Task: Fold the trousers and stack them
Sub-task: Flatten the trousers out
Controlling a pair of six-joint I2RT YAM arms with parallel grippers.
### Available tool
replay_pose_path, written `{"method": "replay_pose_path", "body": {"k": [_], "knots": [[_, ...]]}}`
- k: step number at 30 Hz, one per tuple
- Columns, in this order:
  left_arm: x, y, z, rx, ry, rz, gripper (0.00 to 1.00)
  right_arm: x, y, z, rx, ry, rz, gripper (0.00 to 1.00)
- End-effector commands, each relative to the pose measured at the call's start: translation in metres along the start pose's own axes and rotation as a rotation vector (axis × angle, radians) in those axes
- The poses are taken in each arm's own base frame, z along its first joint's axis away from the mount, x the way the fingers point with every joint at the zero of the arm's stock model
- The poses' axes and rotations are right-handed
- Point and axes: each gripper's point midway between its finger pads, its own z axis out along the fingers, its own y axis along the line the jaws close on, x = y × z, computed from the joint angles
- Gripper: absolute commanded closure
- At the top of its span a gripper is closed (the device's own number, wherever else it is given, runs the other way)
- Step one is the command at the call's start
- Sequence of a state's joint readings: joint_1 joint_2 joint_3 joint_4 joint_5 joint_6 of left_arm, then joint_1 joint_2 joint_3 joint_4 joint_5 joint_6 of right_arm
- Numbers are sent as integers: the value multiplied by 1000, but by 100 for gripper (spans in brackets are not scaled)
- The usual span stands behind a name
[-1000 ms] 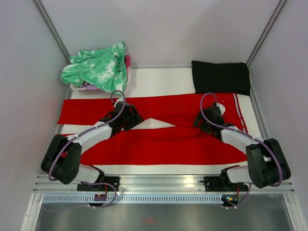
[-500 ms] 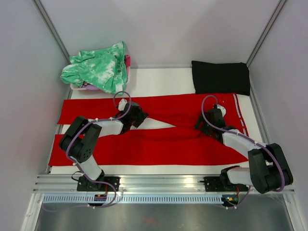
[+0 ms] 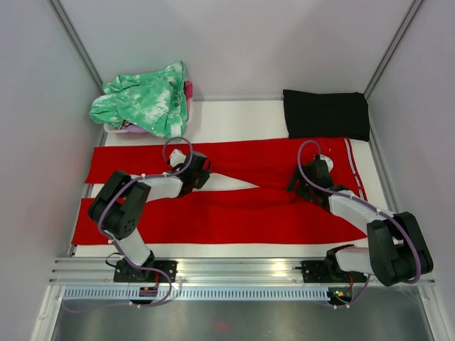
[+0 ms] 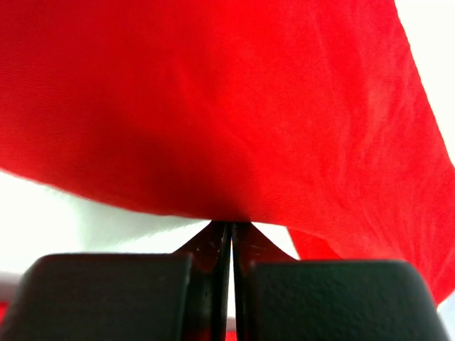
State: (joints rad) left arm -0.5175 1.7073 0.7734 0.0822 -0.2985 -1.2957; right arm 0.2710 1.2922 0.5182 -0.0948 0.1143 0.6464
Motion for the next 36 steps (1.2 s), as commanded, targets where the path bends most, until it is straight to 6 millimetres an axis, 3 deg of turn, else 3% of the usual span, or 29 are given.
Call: {"method": "replay_pose_path", "body": {"k": [1, 7, 8, 9, 10, 12, 13, 14, 16, 20, 23, 27, 31, 36], "knots": [[-4, 32, -10, -125, -11, 82, 98, 19, -17, -6, 75, 74, -9, 14], [-13, 47, -36, -157, -14, 196, 98, 22, -29, -16, 119, 79, -18, 14], [-19, 38, -45, -119, -24, 198, 98, 23, -30, -18, 121, 82, -20, 14], [-20, 42, -52, -130, -19, 211, 98, 25, -32, -19, 126, 92, -24, 14], [-22, 46, -59, -136, -23, 215, 92, 26, -33, -24, 129, 99, -31, 14], [-35, 43, -75, -114, -64, 206, 69, 29, -35, -27, 129, 108, -43, 14], [-42, 47, -79, -122, -97, 202, 46, 29, -36, -29, 123, 107, -54, 14], [-48, 45, -82, -110, -120, 192, 38, 28, -33, -30, 110, 103, -63, 14], [-60, 42, -83, -91, -168, 179, 32, 22, -23, -30, 57, 86, -82, 14], [-72, 61, -65, -160, -154, 120, 31, -3, 9, -32, -40, 60, -111, 15], [-82, 90, -51, -222, -147, 48, 30, -27, 36, -34, -107, 19, -146, 15], [-89, 101, -39, -215, -160, -19, 34, -31, 43, -27, -111, 30, -158, 16], [-92, 100, -27, -217, -165, -33, 46, -28, 44, -23, -116, 45, -147, 15], [-89, 91, -11, -215, -134, -11, 48, -31, 43, -24, -106, 33, -146, 14]]}}
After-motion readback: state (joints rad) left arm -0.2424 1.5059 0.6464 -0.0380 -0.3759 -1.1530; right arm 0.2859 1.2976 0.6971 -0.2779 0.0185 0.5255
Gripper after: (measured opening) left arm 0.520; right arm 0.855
